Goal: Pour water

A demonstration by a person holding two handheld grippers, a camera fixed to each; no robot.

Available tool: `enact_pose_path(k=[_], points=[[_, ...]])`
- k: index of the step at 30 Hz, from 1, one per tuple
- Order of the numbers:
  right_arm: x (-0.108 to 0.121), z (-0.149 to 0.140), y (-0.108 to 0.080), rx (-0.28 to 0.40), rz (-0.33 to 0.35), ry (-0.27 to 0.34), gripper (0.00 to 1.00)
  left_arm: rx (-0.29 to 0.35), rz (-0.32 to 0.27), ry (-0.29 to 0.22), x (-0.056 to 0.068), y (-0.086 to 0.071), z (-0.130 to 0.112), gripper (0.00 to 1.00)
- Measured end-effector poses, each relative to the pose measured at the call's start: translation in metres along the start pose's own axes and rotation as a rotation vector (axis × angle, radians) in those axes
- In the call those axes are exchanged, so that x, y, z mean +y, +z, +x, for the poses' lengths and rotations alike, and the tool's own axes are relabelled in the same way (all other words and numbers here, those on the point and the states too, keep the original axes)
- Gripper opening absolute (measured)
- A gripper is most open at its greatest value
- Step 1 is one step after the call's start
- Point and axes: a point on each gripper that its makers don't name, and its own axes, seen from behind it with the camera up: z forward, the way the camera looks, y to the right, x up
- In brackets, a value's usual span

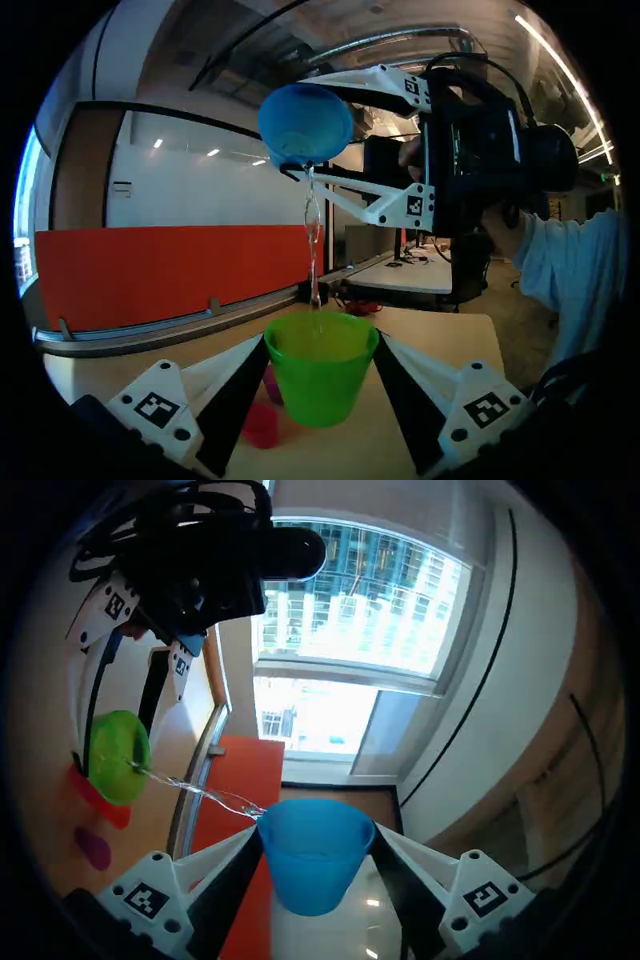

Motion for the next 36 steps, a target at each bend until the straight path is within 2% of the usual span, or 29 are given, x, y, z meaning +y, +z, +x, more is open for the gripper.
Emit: enact_pose_path(k=[15,24,27,30,33,36], points=[[0.001,0.019,0.004,0.011,-0.004,-0.128,0.92,0.020,0.002,-0.012,-0.001,-0.005,0.002,0.88],[0.000,0.025,0.003,0.021,-0.006,-0.120,0.92,0.028,0.003,-0.017,-0.003,-0.007,0.004,0.88],[0.000,0.023,0.002,0.019,-0.010,-0.094,0.92,0.028,0.005,-0.016,-0.003,-0.008,0.004,0.88],[-0.001,0.020,0.001,0.019,-0.014,-0.038,0.92,0.028,0.006,-0.015,-0.003,-0.008,0.005,0.88],[-0.001,0.015,-0.001,0.018,-0.016,0.050,0.92,0.026,0.008,-0.011,-0.004,-0.008,0.005,0.88],[-0.002,0.011,-0.003,0.020,-0.023,0.168,0.92,0.025,0.009,-0.008,-0.004,-0.009,0.006,0.87]])
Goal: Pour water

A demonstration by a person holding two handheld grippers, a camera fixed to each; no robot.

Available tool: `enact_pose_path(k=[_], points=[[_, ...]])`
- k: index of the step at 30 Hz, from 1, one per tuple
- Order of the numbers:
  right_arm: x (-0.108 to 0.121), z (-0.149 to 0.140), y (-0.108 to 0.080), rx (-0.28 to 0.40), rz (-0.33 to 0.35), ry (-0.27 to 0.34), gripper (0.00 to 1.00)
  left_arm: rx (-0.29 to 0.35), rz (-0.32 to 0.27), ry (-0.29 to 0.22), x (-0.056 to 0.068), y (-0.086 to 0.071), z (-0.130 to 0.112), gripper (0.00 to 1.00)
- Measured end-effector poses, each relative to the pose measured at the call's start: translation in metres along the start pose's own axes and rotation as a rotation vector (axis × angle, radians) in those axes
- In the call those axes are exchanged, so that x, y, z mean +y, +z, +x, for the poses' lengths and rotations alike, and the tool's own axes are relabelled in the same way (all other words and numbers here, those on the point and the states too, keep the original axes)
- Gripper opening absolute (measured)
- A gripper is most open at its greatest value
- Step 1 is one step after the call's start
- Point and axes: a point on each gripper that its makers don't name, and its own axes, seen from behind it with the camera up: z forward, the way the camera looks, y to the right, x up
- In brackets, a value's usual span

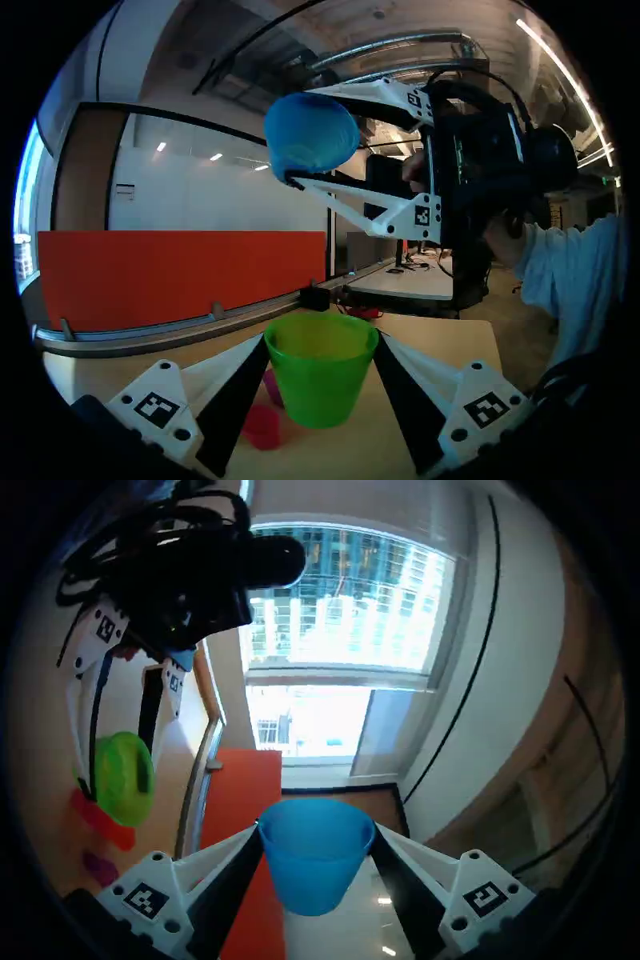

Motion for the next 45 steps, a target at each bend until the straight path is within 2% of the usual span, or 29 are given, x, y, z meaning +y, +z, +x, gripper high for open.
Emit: enact_pose_path(k=[9,16,26,29,36,39,45], points=[[-0.001,-0.005,-0.014,0.008,-0.007,0.366,0.92,-0.003,0.006,0.008,-0.001,0.000,0.002,0.88],[-0.014,0.004,-0.024,0.017,0.022,0.661,0.92,-0.005,0.008,0.014,0.000,0.000,0.003,0.88],[-0.022,0.012,-0.033,0.014,0.076,1.117,0.92,-0.009,0.012,0.030,0.000,0.001,0.004,0.88],[-0.023,0.016,-0.035,0.017,0.098,1.218,0.92,-0.010,0.015,0.035,-0.001,0.000,0.005,0.88],[-0.028,0.018,-0.036,0.006,0.154,1.383,0.92,-0.011,0.022,0.049,-0.001,0.002,0.007,0.88],[-0.029,0.014,-0.036,0.006,0.158,1.411,0.92,-0.010,0.023,0.050,0.000,0.003,0.007,0.88],[-0.033,0.006,-0.039,-0.016,0.160,1.407,0.92,-0.018,0.030,0.058,-0.002,0.002,0.007,0.88]])
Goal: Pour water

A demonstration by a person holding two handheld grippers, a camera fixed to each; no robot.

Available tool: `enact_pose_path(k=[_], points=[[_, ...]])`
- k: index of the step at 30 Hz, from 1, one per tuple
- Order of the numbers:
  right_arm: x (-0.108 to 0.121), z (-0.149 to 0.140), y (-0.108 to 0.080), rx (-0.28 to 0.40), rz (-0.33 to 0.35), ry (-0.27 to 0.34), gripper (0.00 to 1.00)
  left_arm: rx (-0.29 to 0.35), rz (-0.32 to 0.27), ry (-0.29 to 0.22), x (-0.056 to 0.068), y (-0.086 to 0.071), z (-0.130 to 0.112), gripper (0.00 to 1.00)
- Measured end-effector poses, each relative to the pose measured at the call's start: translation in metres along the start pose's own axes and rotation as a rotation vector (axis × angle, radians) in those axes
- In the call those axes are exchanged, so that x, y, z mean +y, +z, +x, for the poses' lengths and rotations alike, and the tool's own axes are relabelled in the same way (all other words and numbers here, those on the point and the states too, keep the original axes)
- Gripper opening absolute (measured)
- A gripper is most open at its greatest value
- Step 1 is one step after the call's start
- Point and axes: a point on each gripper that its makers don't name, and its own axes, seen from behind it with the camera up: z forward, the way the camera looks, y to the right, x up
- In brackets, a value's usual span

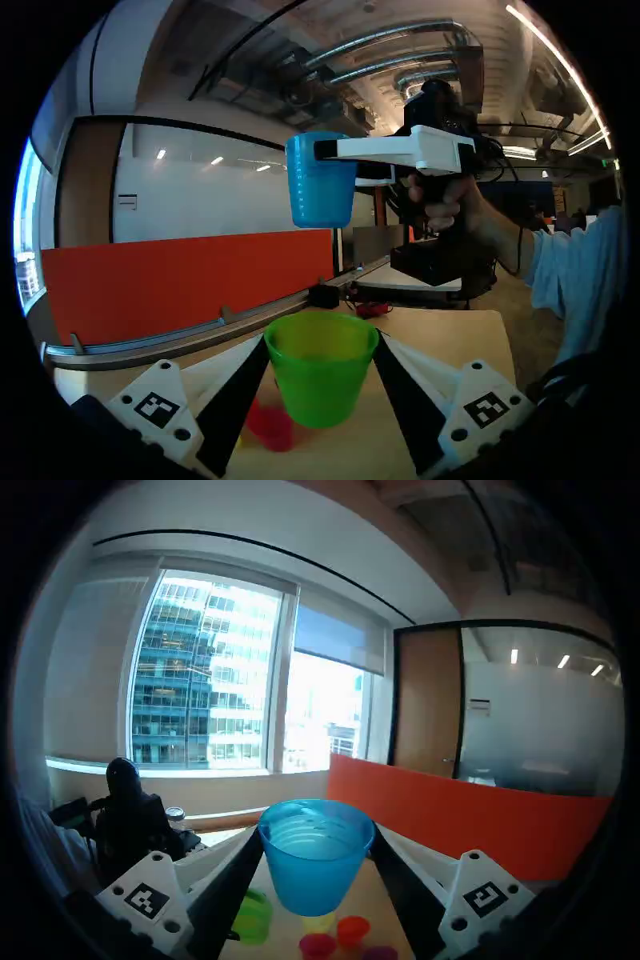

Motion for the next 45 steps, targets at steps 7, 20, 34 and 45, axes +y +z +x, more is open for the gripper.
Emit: enact_pose_path(k=[7,20,34,45], points=[[0.005,-0.008,-0.007,-0.018,-0.010,-0.015,0.93,-0.007,0.011,0.001,-0.005,-0.002,-0.002,0.88],[0.022,-0.040,-0.028,-0.055,-0.045,-0.029,0.93,-0.045,0.041,0.010,-0.018,-0.013,-0.017,0.88],[0.044,-0.088,-0.045,-0.096,-0.095,-0.063,0.93,-0.086,0.077,0.039,-0.036,-0.024,-0.036,0.88],[0.044,-0.123,-0.045,-0.117,-0.084,-0.061,0.94,-0.139,0.090,0.026,-0.045,-0.029,-0.058,0.88]])
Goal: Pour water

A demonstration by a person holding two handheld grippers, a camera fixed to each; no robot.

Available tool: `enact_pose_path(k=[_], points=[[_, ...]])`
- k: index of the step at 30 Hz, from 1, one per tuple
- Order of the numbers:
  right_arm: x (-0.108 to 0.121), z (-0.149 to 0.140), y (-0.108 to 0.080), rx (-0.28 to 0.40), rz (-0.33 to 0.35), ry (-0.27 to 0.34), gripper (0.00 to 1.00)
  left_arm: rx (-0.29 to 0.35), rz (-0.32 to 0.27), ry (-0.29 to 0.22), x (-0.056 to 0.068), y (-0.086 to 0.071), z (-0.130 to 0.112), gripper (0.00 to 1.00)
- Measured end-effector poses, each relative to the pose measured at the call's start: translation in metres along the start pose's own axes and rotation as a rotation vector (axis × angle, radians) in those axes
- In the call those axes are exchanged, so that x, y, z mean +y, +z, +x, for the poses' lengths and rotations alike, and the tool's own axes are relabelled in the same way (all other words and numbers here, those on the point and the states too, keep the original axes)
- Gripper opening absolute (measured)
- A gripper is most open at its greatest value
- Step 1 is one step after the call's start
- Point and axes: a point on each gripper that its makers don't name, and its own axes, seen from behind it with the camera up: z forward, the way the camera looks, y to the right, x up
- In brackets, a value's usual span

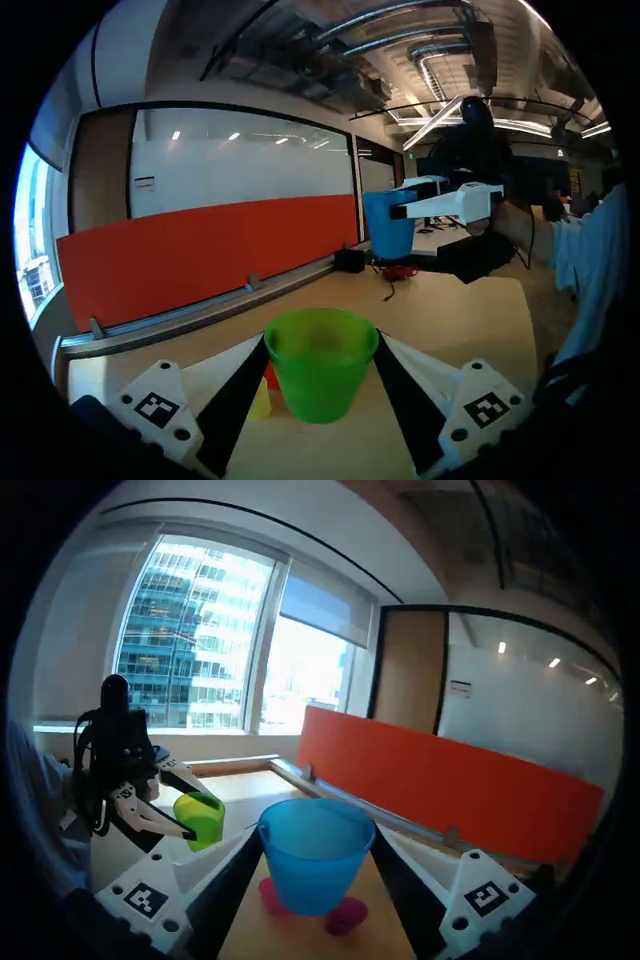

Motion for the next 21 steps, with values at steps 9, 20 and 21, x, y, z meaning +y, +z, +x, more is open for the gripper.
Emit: enact_pose_path(k=[9,20,21], points=[[-0.005,-0.027,0.007,-0.019,0.035,0.023,0.94,-0.060,-0.002,-0.005,-0.005,0.002,-0.022,0.88],[-0.011,-0.068,0.013,-0.086,0.077,0.003,0.94,-0.130,-0.010,-0.010,-0.007,0.006,-0.050,0.88],[-0.011,-0.073,0.014,-0.094,0.081,0.001,0.94,-0.138,-0.011,-0.011,-0.007,0.007,-0.052,0.88]])
